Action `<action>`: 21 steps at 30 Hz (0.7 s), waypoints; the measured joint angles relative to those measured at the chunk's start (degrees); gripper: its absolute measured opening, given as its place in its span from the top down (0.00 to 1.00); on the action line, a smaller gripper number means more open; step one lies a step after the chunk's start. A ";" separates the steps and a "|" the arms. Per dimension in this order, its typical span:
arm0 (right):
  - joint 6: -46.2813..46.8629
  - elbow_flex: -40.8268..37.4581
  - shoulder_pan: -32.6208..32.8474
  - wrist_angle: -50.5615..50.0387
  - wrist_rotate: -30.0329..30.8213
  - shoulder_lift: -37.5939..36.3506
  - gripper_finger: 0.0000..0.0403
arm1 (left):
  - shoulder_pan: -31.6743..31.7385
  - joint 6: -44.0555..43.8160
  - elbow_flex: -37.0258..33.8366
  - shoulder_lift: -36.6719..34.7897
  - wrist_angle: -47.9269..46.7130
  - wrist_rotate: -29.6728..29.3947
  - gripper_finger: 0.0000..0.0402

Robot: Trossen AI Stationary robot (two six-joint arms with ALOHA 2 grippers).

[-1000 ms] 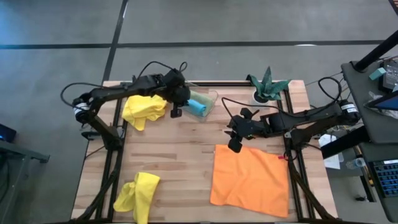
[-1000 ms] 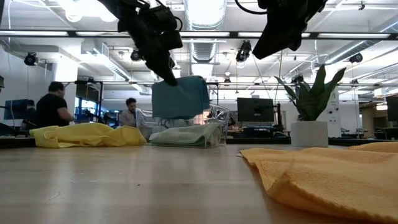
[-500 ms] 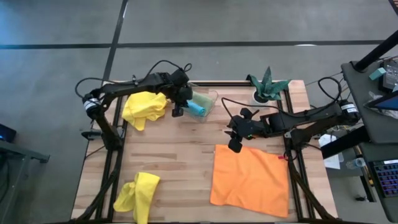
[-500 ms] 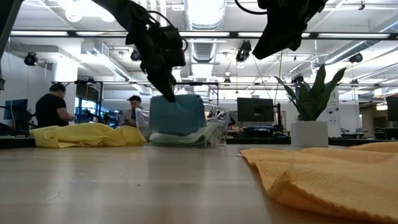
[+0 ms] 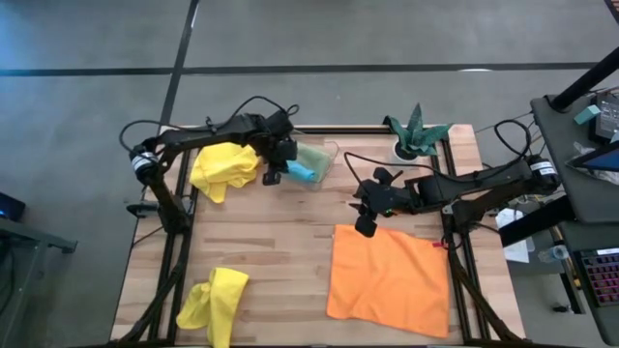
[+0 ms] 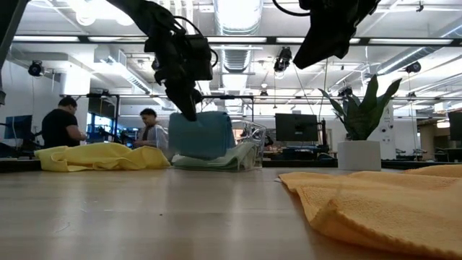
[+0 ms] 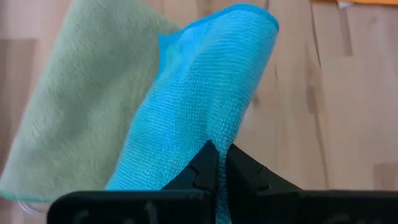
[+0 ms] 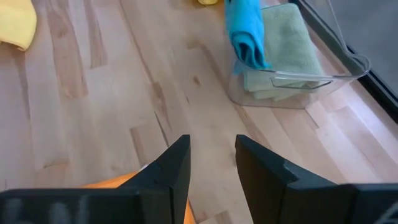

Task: Fold microfiber towels
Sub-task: Put the blue folded towel into the transparent bin

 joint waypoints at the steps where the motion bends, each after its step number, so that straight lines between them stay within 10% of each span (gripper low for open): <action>1: 0.00 0.00 0.00 0.02 0.14 0.00 0.71 | 0.00 0.04 -0.02 0.26 0.87 0.01 1.00; 15: -0.84 -0.01 0.00 0.00 0.23 0.00 0.71 | 0.32 1.46 4.40 0.95 3.22 -1.69 1.00; 21: -1.03 -0.01 0.00 0.02 0.25 0.00 0.71 | 0.15 1.60 6.75 -0.17 9.52 -11.69 1.00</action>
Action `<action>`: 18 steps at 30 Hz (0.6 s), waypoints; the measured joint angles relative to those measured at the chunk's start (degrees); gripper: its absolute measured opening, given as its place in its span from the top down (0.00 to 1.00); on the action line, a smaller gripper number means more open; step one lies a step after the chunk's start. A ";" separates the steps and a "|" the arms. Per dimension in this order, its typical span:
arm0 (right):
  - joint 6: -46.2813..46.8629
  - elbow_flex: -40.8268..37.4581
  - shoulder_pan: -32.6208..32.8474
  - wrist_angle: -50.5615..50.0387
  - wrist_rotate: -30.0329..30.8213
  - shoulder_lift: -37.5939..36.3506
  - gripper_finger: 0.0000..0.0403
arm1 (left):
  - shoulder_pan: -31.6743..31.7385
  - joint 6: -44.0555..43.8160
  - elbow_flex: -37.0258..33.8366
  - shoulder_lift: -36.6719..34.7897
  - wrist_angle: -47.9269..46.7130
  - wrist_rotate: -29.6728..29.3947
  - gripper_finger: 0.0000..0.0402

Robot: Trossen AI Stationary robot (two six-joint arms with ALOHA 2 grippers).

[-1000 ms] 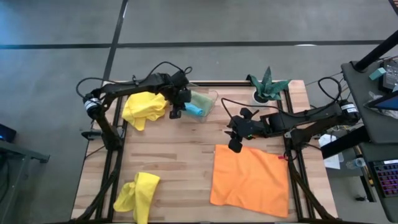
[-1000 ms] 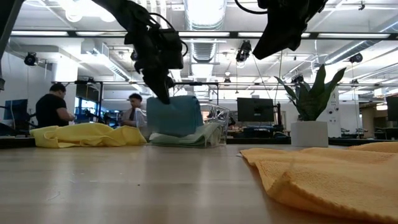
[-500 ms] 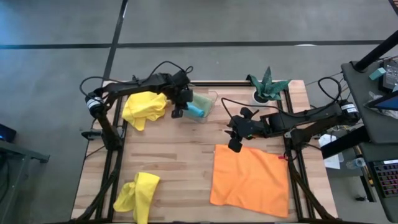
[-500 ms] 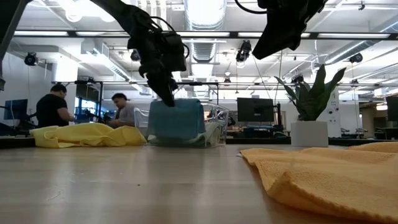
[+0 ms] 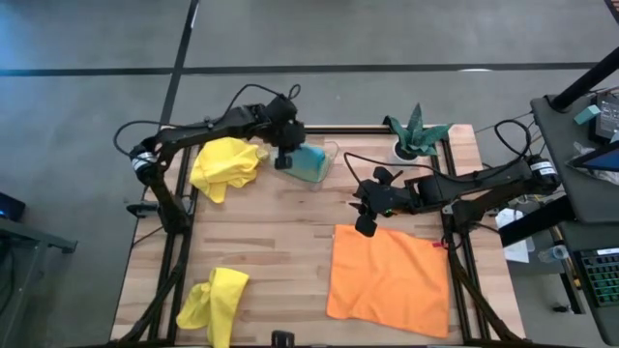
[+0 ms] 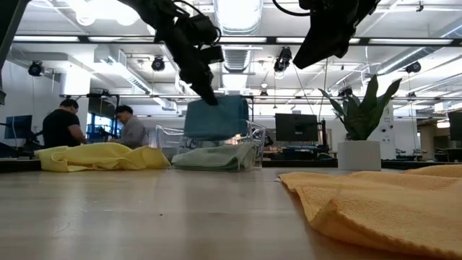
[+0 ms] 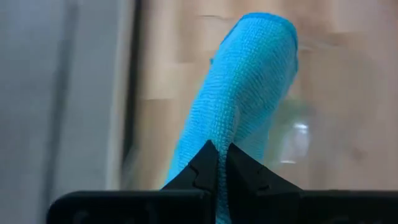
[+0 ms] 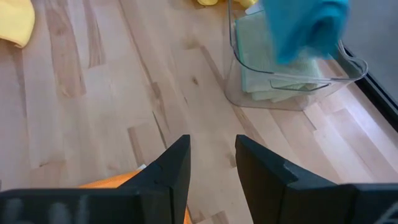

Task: Fold microfiber towels
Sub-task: Put the blue folded towel into the transparent bin

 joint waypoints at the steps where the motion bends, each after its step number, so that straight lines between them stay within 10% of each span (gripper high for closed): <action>1: 0.00 -0.01 0.00 0.00 0.00 0.01 0.71 | 0.06 -0.01 -0.19 0.00 1.86 -1.51 1.00; 18: -0.04 -0.01 0.13 -0.02 0.01 0.02 0.71 | -0.31 11.01 -6.50 1.99 17.66 -12.65 1.00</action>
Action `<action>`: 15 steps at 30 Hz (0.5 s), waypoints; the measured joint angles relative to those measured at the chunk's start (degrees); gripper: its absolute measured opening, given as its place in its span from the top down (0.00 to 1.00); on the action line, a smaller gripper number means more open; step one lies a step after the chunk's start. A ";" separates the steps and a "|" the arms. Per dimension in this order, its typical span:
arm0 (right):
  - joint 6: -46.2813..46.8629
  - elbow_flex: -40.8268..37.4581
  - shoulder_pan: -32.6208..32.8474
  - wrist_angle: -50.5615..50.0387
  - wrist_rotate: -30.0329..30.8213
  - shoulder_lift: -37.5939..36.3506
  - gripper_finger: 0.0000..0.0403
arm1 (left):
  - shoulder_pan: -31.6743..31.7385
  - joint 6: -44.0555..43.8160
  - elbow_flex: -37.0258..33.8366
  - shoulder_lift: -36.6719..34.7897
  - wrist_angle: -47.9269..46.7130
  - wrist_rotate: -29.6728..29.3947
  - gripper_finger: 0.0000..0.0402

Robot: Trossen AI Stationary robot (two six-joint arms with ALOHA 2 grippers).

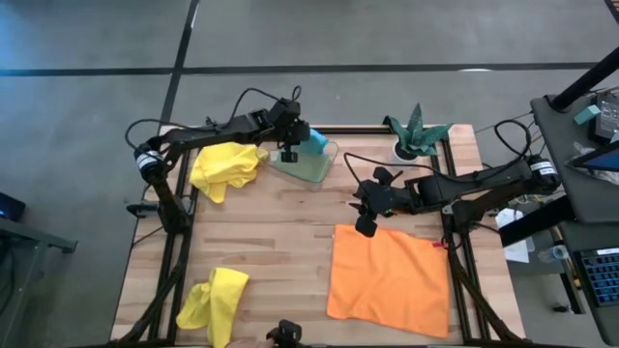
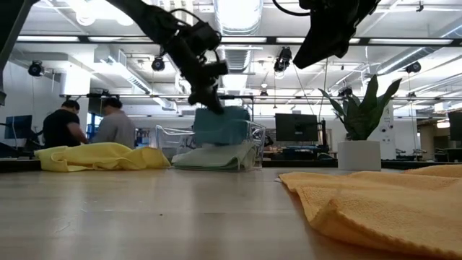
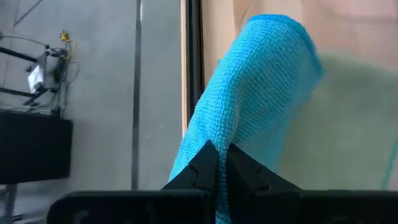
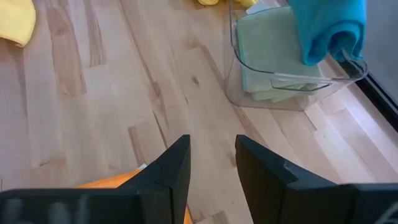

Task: Fold microfiber towels
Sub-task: Put the blue folded towel into the transparent bin

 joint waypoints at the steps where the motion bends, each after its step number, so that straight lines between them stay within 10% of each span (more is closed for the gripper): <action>1: 0.00 0.00 0.00 -0.02 0.01 0.00 0.71 | 0.00 0.51 -1.49 0.00 2.14 -0.80 1.00; 15: -0.68 -0.52 -0.02 0.00 0.03 0.00 0.71 | -5.23 2.45 -14.20 -2.51 13.24 -5.19 1.00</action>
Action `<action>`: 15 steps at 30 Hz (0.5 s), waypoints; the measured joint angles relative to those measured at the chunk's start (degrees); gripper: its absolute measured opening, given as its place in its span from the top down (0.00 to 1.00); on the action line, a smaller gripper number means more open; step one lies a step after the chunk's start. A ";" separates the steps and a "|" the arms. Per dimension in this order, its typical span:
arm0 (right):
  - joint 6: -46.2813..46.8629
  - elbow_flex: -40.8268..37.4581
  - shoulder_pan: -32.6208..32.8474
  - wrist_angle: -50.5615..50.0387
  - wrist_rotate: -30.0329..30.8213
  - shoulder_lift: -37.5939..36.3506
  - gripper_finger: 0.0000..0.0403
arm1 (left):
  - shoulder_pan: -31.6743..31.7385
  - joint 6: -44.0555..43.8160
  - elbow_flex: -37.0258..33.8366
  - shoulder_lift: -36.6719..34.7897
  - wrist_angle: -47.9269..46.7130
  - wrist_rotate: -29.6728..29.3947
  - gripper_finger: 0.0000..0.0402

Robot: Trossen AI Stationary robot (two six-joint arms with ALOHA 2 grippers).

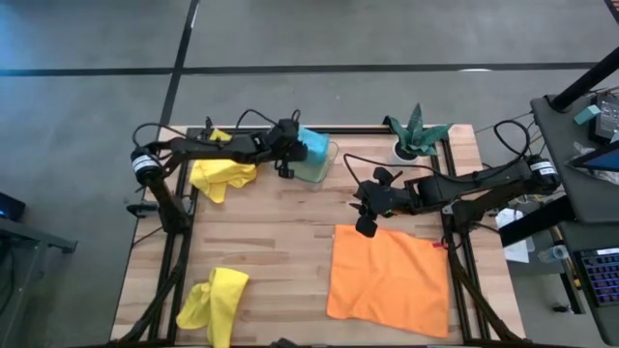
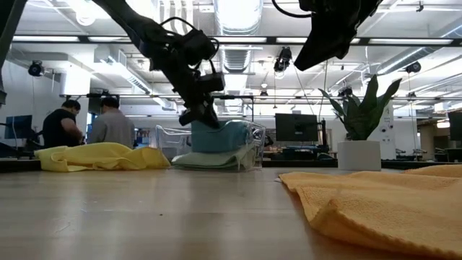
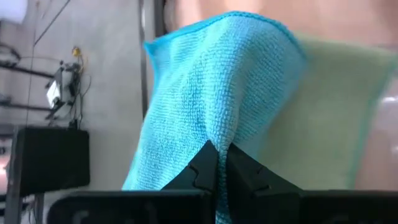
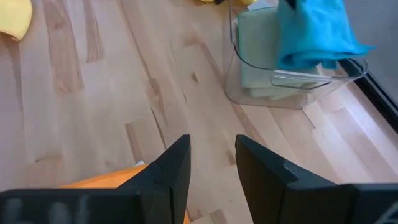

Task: Fold microfiber towels
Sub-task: Put the blue folded towel into the transparent bin

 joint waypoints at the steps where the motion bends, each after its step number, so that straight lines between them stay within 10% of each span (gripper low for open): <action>1: -0.02 0.00 -0.01 0.00 0.03 0.00 0.71 | -0.69 0.12 -0.22 -0.30 -0.63 0.00 1.00; 15: -0.18 0.00 -0.02 0.02 0.09 0.00 0.71 | -2.79 -1.44 -0.41 -0.76 -17.74 2.13 0.97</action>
